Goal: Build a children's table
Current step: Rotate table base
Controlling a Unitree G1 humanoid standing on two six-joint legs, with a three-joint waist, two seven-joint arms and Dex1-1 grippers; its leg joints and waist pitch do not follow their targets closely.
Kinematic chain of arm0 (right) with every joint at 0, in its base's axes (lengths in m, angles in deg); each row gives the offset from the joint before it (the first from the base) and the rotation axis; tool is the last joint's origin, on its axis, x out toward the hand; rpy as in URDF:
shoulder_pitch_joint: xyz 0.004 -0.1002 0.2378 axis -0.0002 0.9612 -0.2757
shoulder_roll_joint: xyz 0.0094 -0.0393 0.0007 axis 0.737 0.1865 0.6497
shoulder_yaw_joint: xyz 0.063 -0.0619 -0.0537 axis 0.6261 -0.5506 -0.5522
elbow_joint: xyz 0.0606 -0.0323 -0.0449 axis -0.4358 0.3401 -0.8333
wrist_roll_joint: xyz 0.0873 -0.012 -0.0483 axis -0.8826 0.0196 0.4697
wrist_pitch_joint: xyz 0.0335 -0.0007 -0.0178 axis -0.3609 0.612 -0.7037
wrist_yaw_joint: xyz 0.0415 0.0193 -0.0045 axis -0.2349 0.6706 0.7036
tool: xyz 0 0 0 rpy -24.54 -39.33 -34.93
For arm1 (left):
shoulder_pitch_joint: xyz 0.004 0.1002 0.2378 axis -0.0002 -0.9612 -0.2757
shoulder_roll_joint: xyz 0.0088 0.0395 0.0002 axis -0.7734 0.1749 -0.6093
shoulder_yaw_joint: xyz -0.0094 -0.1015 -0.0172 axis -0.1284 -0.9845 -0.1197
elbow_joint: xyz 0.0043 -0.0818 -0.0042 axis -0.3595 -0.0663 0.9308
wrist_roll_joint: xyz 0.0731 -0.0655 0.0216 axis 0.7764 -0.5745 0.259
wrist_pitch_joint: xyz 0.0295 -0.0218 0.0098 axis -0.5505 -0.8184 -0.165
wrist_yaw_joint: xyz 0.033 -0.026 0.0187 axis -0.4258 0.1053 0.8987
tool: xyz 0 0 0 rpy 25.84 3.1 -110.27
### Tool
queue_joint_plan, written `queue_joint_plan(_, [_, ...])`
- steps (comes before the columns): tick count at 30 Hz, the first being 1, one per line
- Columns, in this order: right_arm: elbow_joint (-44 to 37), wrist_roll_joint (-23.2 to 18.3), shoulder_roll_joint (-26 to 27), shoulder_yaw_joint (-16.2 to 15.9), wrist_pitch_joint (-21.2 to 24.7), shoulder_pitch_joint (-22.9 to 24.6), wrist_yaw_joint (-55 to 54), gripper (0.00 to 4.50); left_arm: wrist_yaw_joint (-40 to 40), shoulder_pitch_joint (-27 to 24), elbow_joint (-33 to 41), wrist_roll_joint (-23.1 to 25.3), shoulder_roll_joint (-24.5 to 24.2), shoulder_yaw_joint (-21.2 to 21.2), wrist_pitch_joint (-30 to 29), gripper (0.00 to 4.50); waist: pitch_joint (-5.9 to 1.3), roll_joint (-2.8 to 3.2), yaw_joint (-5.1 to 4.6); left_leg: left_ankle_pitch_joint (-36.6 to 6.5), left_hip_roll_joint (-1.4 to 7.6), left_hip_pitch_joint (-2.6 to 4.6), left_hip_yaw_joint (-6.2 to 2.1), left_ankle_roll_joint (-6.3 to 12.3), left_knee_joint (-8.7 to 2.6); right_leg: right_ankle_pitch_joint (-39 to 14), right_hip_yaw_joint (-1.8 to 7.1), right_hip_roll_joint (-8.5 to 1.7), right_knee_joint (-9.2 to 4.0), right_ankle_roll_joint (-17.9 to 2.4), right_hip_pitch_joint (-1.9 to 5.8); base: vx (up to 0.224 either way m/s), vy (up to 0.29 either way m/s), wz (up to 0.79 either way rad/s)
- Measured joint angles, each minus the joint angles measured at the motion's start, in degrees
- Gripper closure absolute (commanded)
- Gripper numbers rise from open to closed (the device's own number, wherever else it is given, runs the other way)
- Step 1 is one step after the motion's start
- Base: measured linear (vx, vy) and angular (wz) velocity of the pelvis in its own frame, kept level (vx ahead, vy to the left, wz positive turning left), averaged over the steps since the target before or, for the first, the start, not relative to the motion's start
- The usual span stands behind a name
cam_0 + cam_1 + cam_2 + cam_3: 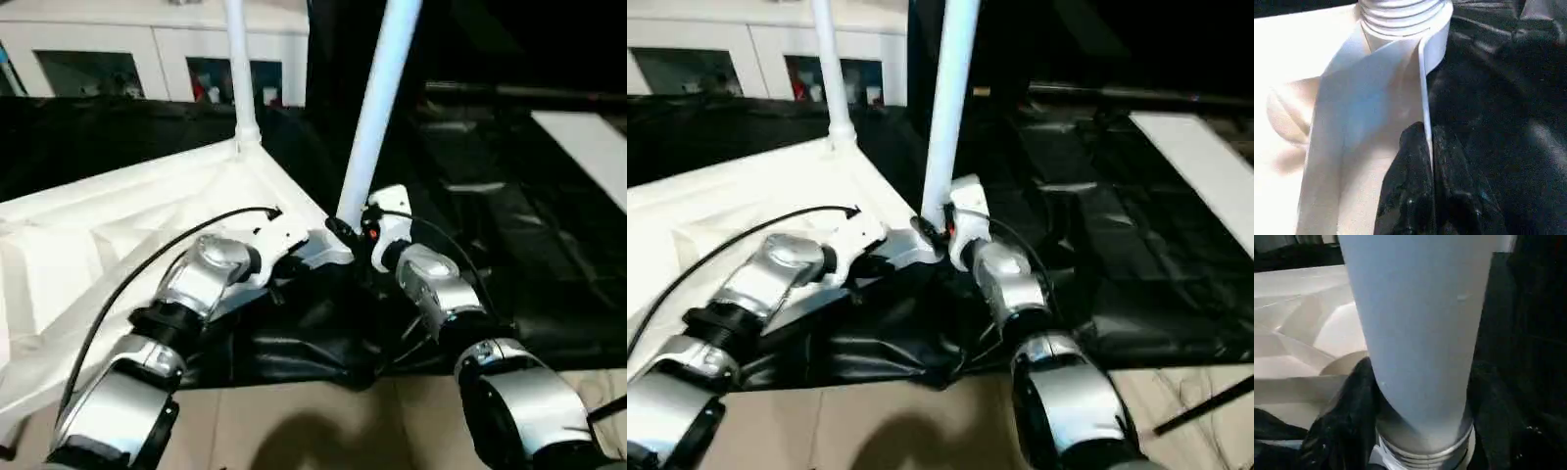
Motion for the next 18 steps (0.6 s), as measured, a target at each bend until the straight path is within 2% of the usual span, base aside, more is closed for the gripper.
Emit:
queue_joint_plan(8, [-1.2, -1.8, -1.8, 1.5, 1.5, 1.1, 8.5, 0.91, -1.8, 0.1, 0.2, 0.0, -1.3, 0.5, 3.4, 4.5, 0.36, 0.29, 0.04, 0.2, -0.01, -0.15, 0.17, 0.48, 0.01, 0.0, 0.07, -0.03, -0.15, 0.0, -0.34, 0.0, 0.0, 0.0])
queue_joint_plan(9, [-2.7, -2.0, -2.4, 1.3, 1.8, 1.9, 10.6, 0.72, -2.3, 0.2, 0.1, 0.0, -1.5, 0.6, 4.1, 4.5, 0.41, 0.34, 0.07, 0.2, -0.01, -0.2, 0.17, 0.49, 0.01, 0.0, 0.07, -0.03, -0.16, 0.0, -0.35, 0.0, 0.0, 0.0])
queue_joint_plan(18, [-16.3, -2.7, -8.4, -3.3, 3.7, 9.4, 27.8, 0.72, -12.4, -0.5, -1.0, -1.1, -6.3, 2.3, 13.4, 4.5, 0.5, 0.39, 0.49, 0.1, 0.01, -0.54, 0.17, 0.66, 0.19, 0.0, 0.05, 0.0, -0.15, 0.0, -0.43, 0.0, 0.0, 0.0])
